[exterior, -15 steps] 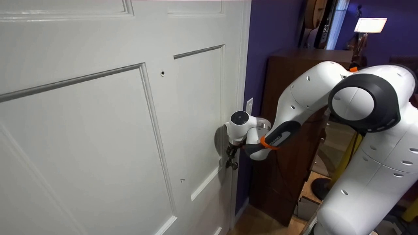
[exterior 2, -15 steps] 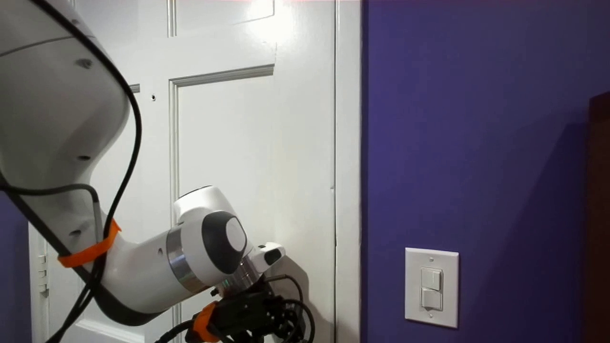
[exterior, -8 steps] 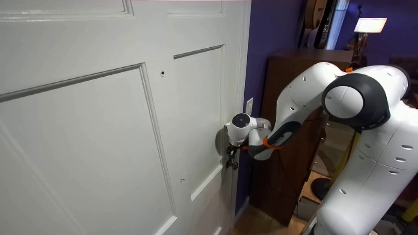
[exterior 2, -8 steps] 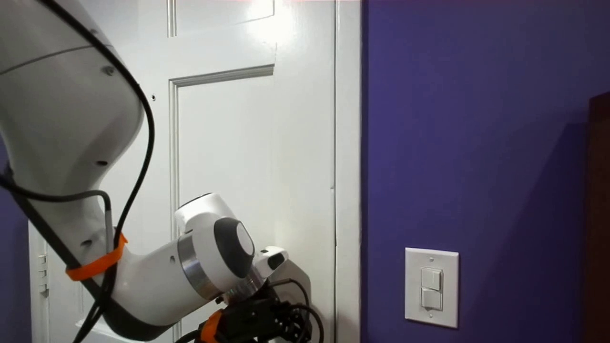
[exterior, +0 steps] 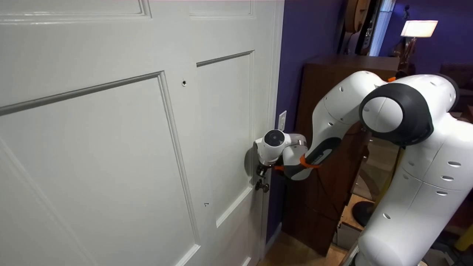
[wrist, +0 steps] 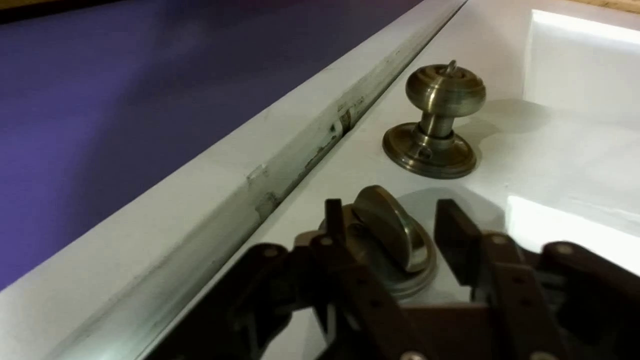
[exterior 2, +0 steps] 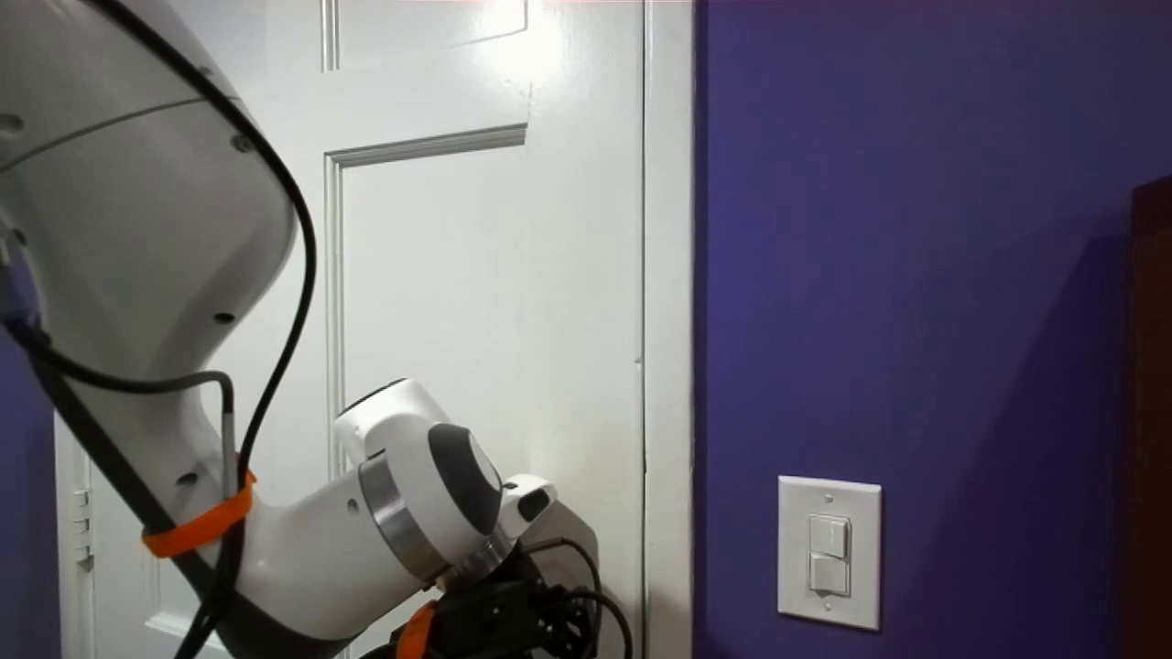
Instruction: Turn the lock of the door in a clockwise direction
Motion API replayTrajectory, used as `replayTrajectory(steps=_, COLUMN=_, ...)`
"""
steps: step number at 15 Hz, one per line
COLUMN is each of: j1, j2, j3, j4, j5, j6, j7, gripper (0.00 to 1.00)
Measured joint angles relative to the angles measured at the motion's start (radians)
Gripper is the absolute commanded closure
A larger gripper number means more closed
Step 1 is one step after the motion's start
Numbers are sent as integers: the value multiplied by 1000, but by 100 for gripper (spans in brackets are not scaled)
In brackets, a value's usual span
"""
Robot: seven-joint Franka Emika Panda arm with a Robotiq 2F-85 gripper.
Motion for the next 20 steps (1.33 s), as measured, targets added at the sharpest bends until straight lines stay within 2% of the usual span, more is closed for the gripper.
replayTrajectory(steps=3, j1=0, j2=7, j3=-5, j4=3, j5=-20, j6=7, j7=15, gripper=98)
replayTrajectory(steps=4, j1=0, j2=10, j3=-7, j4=4, j5=-23, j6=8, j7=18, gripper=100)
replayTrajectory(steps=11, j1=-3, j2=15, j3=-33, j4=-7, j5=-26, j6=73, j7=53, gripper=97)
replayTrajectory(steps=20, j1=-79, j2=64, j3=-112, j4=-53, j5=-3, j6=419, j7=90, gripper=97)
